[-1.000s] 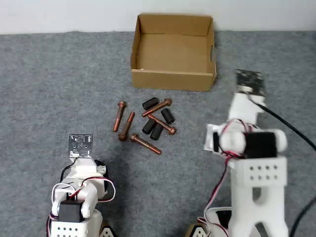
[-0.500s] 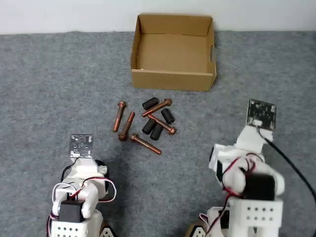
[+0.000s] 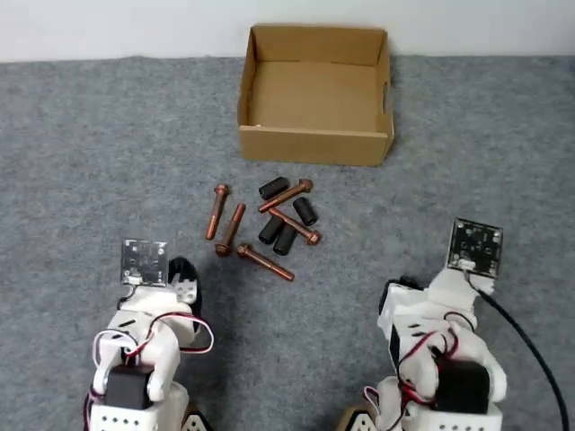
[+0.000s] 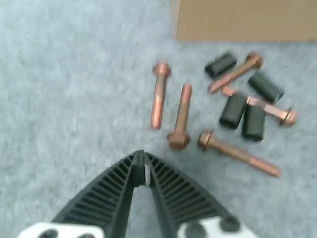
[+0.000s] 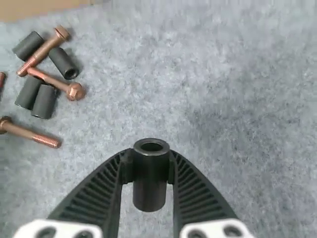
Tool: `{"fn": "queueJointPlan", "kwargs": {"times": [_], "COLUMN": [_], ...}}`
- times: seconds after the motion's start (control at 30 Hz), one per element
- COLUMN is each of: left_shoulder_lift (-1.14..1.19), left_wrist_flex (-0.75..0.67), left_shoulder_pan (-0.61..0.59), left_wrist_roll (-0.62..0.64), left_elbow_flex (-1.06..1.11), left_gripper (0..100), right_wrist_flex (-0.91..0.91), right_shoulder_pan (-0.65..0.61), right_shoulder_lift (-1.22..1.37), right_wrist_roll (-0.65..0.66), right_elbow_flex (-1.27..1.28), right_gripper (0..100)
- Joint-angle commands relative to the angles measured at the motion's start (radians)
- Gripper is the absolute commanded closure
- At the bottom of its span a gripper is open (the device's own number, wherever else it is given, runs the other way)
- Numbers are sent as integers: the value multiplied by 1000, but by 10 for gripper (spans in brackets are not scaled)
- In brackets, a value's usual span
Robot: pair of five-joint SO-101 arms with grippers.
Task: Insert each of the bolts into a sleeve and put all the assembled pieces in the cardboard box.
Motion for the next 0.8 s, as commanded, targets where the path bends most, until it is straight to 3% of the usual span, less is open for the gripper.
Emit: {"fn": "queueJointPlan", "kwargs": {"times": [0.0,0.27,0.57,0.77], "left_shoulder_lift": [23,542,1281,1683], "left_wrist_flex": [-28,-11,275,351], "left_shoulder_pan": [32,38,31,31], "left_wrist_roll": [-3,-6,-12,-233], "left_elbow_flex": [-117,-532,-1053,-1360], "left_gripper": [994,994,992,991], "right_wrist_flex": [-25,-25,-27,-27], "right_shoulder_pan": [8,8,8,10], "right_shoulder_lift": [-10,-10,-19,-19], "right_wrist_roll": [-2,-2,-2,-5], "right_elbow_flex": [3,18,26,29], "right_gripper": [991,991,991,991]}}
